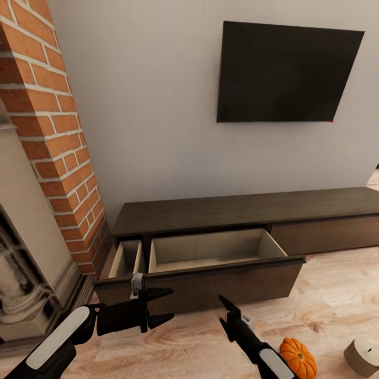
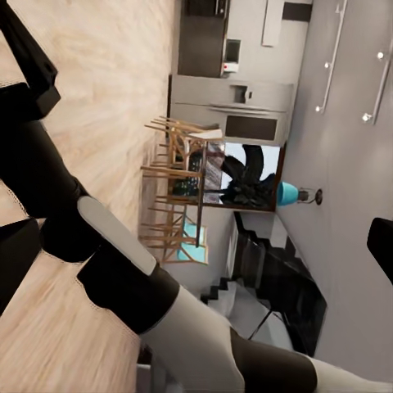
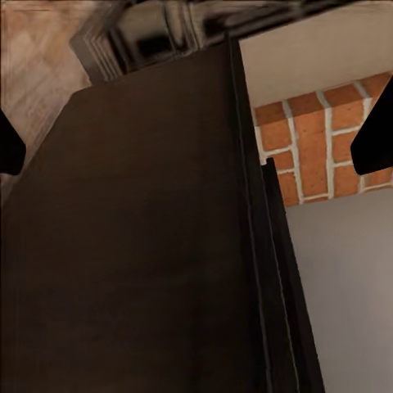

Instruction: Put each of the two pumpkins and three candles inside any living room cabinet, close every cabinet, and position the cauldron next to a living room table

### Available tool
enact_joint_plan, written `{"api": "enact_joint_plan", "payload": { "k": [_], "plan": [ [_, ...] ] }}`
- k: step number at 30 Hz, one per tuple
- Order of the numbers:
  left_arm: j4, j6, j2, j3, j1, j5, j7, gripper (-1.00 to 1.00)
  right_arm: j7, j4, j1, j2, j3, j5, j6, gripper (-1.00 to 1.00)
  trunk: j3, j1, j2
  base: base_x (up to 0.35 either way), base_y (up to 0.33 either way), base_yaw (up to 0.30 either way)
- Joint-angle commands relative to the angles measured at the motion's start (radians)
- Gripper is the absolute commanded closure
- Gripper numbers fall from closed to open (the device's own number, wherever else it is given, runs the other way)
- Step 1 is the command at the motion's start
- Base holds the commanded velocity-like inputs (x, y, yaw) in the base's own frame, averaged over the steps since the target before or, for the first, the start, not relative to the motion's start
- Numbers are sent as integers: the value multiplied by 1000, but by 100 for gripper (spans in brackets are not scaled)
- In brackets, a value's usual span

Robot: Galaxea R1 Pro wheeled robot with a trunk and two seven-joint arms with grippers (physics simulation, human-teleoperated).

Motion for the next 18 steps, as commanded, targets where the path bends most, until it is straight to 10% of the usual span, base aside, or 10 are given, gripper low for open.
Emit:
{"api": "enact_joint_plan", "payload": {
  "k": [1, 18],
  "plan": [
    [1, 0, 1, -2, -1, -8, -10, -100, -1, 2, 0, -11, 4, -8, 28, -100, 2, -4, 7, -3, 0, 0],
    [1, 0, 0, -10, -1, -8, -10, -100, 17, 144, 8, -55, 19, 63, 132, -100, 56, -69, 126, -73, 0, 0]
  ]
}}
